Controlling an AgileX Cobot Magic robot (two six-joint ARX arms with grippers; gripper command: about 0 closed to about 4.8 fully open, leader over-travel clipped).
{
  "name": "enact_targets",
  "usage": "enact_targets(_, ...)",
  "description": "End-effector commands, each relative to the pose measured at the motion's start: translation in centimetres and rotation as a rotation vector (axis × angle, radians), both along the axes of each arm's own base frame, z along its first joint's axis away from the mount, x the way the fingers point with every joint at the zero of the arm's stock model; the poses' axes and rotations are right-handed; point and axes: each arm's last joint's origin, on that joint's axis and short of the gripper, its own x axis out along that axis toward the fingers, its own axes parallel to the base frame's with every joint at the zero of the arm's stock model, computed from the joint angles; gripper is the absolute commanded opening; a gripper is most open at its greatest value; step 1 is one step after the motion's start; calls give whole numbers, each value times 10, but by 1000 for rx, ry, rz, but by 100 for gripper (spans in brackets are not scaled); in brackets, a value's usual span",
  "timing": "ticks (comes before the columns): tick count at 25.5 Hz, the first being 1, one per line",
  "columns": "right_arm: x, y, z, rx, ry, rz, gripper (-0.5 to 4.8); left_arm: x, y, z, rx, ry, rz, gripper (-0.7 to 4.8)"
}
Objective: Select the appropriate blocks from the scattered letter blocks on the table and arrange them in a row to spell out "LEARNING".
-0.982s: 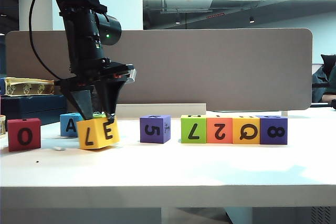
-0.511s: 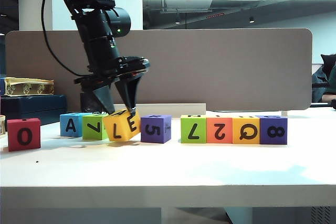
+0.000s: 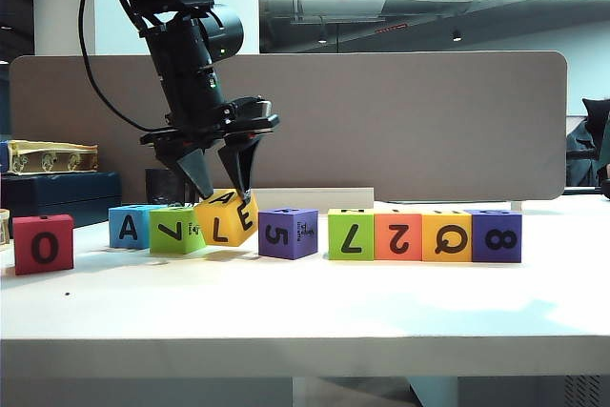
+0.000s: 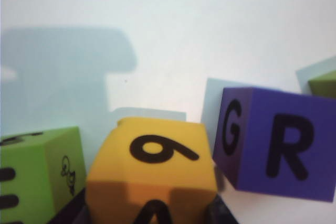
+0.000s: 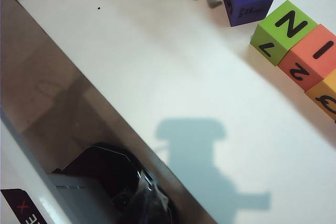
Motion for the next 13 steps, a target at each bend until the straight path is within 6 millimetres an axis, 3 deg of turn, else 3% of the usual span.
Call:
enact_targets(1, 0, 0, 2, 10, -14, 4, -2, 3, -2, 4, -26, -42, 18, 236)
enact_targets(13, 0, 0, 2, 10, -14, 4, -2, 5, -3, -6, -29, -6, 26, 247)
